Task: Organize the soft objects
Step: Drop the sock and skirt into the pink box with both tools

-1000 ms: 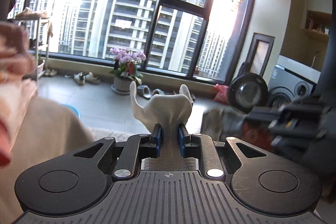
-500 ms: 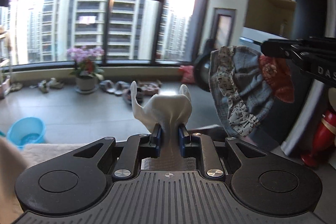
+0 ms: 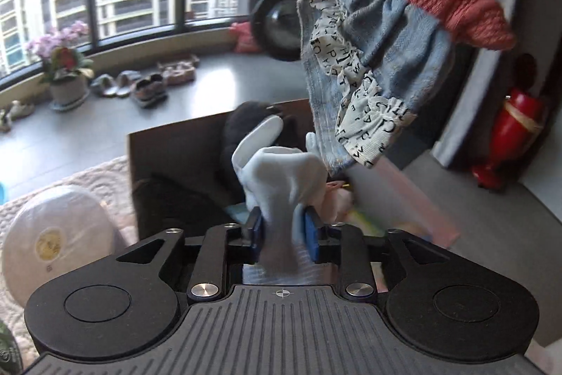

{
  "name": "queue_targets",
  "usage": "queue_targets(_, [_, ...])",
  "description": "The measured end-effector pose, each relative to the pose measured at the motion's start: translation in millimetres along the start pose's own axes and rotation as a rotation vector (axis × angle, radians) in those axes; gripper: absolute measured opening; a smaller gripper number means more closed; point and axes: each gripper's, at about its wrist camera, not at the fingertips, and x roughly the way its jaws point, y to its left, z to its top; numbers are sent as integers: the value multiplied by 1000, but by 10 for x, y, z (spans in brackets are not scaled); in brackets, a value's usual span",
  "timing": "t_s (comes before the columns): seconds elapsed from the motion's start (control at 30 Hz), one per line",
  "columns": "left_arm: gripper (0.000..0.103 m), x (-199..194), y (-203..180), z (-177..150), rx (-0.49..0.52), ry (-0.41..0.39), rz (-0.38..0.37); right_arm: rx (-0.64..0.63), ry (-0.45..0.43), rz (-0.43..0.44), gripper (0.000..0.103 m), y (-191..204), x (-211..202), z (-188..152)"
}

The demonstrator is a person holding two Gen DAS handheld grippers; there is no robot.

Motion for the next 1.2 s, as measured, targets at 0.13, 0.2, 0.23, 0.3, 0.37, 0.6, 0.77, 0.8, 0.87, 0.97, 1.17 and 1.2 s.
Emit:
queue_targets(0.13, [35, -73, 183, -34, -16, -9, -11, 82, -17, 77, 6, 20, 67, 68])
queue_targets(0.2, [35, -91, 186, -47, -13, -13, -12, 124, 7, 121, 6, 13, 162, 46])
queue_targets(0.23, [35, -98, 198, -40, -13, -15, -14, 137, 37, 140, 6, 22, 225, -16])
queue_targets(0.3, [35, -74, 204, -30, -16, -16, -21, 142, 119, 152, 6, 29, 390, -225])
queue_targets(0.37, [35, -156, 206, -43, -16, -18, -23, 134, 202, 123, 6, 32, 570, -468])
queue_targets(0.6, [34, -182, 233, -49, -8, -28, -28, 172, 328, 76, 6, -174, 807, -890])
queue_targets(0.77, [35, -312, 211, -59, -1, -20, -27, 144, 335, 75, 7, -156, 756, -866])
queue_targets(0.8, [35, -374, 220, -47, 1, -29, -18, 140, 336, 76, 7, -156, 746, -866])
queue_targets(0.87, [32, -510, 263, -7, -2, -57, -2, 136, 339, 77, 7, -138, 722, -882])
queue_targets(0.97, [32, -730, 338, 68, -26, -115, 10, 138, 344, 77, 7, -133, 697, -903])
queue_targets(1.17, [30, -933, 378, 180, -88, -220, -40, 127, 344, 78, 7, -123, 643, -922])
queue_targets(1.2, [30, -883, 356, 186, -87, -210, -47, 122, 344, 83, 7, -112, 624, -922])
